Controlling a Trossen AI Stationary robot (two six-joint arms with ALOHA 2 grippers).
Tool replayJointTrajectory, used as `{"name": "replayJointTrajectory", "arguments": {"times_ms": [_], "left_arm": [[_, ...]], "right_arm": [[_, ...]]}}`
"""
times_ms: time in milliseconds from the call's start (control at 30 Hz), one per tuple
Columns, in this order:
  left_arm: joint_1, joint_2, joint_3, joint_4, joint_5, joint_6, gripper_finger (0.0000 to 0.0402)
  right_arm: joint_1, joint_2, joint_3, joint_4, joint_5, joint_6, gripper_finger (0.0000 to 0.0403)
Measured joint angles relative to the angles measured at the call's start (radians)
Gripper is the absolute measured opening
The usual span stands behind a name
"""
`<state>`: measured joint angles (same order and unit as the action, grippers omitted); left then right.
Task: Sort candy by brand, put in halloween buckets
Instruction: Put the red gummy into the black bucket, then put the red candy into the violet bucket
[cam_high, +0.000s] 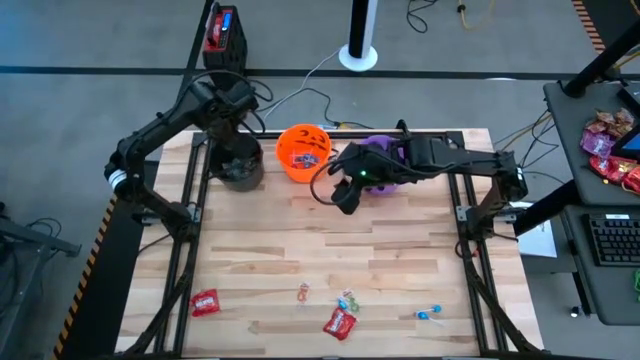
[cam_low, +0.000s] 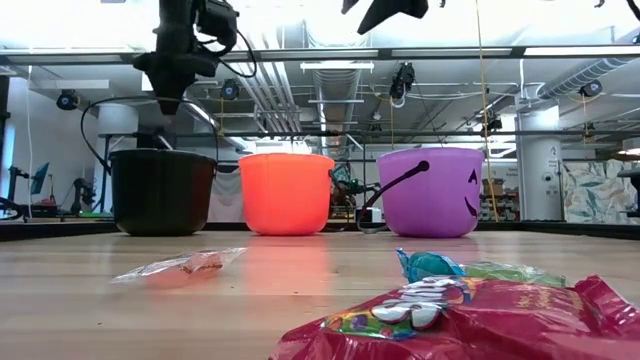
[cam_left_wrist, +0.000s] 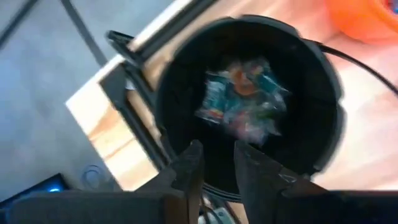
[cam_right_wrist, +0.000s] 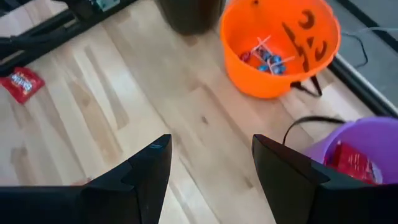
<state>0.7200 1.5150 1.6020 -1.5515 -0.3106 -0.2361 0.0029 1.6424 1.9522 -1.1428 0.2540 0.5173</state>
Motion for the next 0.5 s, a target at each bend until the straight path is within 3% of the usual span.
{"name": "replayJointTrajectory", "arguments": {"times_ms": [133,267,500], "left_arm": [[0.000,-0.013,0.000,-0.001,-0.049,-0.005,0.0090],[-0.029,-0.063,0.000,0.026,-0.048,-0.054,0.0095],[-0.281,-0.228,-0.001,0.212,0.022,-0.099,0.0096]], "right_arm": [[0.044,-0.001,-0.008,-0.054,-0.017,0.047,0.0217],[0.118,-0.001,-0.049,-0.072,-0.134,0.080,0.0217],[0.302,0.000,-0.208,0.017,-0.220,0.119,0.0217]]}}
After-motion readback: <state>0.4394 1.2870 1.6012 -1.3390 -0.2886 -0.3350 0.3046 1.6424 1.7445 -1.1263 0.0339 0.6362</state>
